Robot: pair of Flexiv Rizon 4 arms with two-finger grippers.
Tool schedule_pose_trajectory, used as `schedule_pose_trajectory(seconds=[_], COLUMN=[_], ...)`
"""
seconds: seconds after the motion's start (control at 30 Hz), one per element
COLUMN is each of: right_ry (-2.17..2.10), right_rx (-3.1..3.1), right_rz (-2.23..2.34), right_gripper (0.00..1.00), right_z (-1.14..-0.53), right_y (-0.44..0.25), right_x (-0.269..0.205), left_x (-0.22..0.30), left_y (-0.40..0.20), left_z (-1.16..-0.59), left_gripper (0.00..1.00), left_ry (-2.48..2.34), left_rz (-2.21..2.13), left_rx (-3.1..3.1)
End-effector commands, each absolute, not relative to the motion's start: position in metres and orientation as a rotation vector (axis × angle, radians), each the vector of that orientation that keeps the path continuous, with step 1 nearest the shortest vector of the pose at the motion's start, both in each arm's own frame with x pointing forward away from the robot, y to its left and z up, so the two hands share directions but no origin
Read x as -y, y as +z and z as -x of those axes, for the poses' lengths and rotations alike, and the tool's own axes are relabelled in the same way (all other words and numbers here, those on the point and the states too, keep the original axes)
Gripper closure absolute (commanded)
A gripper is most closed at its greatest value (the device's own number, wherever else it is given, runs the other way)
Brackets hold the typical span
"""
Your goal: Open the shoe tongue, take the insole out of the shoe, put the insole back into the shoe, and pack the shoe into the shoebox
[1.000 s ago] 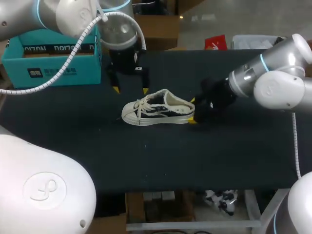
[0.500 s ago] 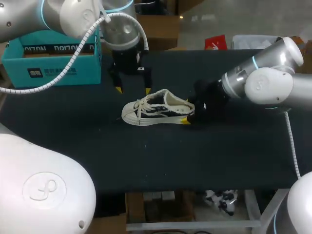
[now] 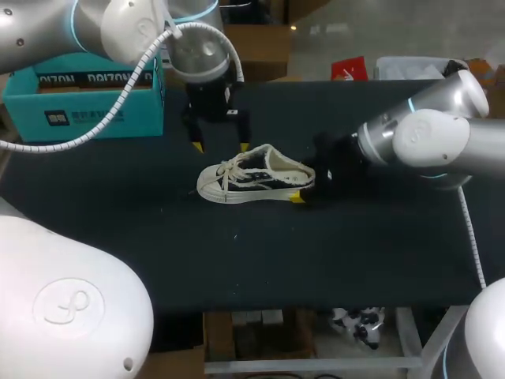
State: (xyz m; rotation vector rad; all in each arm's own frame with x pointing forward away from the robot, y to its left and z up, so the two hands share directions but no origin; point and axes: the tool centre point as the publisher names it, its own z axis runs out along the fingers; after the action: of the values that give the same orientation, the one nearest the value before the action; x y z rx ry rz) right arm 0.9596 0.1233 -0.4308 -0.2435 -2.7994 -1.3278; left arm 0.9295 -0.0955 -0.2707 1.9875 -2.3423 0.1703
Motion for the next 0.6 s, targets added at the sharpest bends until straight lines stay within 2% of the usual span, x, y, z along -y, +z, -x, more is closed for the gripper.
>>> schedule_pose_trajectory(seconds=[0.03, 0.53, 0.6], right_ry=[-1.352, -1.376, -1.376], right_rx=[2.790, 2.778, 2.778], right_rz=[0.238, 0.225, 0.225], right_gripper=[1.00, 1.00, 1.00], right_z=[-0.959, -0.956, -0.956], right_y=[-0.438, -0.439, -0.439], right_x=[-0.122, -0.122, -0.122], left_x=[0.102, 0.155, 0.160], left_y=[-0.273, -0.274, -0.279], left_z=[-0.931, -0.931, -0.933], left_gripper=[0.00, 0.00, 0.05], left_ry=[0.169, 0.011, -0.024], left_rz=[-1.980, -1.961, -1.971], left_rx=[2.341, 2.424, 2.427])
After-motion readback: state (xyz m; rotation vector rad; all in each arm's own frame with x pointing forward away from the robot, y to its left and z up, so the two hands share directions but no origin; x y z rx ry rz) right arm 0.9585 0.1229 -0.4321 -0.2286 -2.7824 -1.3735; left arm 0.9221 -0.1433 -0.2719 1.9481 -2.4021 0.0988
